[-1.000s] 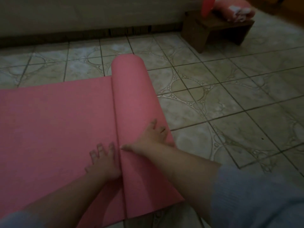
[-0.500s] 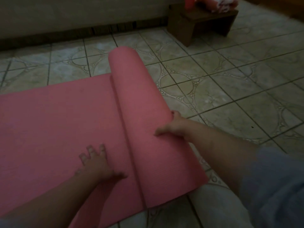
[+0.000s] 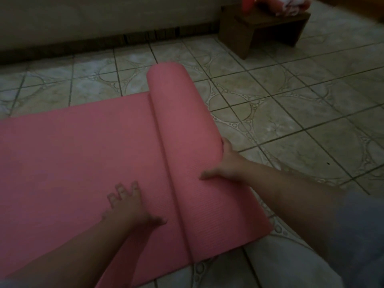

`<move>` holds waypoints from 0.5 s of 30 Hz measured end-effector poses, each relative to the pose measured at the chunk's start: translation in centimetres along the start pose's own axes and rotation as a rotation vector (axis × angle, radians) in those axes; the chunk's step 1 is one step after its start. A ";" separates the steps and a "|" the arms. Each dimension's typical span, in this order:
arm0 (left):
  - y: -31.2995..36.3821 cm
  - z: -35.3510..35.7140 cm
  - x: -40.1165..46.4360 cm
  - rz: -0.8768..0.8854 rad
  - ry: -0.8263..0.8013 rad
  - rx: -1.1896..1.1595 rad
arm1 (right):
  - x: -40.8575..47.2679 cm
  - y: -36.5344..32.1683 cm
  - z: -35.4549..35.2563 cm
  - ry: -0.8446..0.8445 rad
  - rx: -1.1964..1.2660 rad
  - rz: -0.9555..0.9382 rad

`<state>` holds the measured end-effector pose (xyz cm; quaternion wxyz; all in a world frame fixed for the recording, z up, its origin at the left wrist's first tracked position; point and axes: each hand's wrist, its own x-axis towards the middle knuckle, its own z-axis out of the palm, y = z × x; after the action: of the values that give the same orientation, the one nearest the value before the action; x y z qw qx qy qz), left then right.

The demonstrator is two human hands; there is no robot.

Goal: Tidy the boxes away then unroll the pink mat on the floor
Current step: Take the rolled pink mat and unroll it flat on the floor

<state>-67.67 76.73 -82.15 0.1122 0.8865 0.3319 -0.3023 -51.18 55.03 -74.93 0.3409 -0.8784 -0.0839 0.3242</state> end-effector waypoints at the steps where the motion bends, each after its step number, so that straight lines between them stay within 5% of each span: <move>1: 0.0 -0.1 -0.1 -0.004 0.002 0.012 | 0.1 0.0 -0.2 -0.009 0.014 -0.018; 15: -2.7 -1.7 -1.8 -0.184 -0.057 -0.008 | -1.5 0.5 2.5 -0.101 0.141 -0.122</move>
<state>-69.69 78.49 -79.71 0.0971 0.8428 0.4100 -0.3351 -53.97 55.44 -75.87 0.4162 -0.8281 -0.1316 0.3518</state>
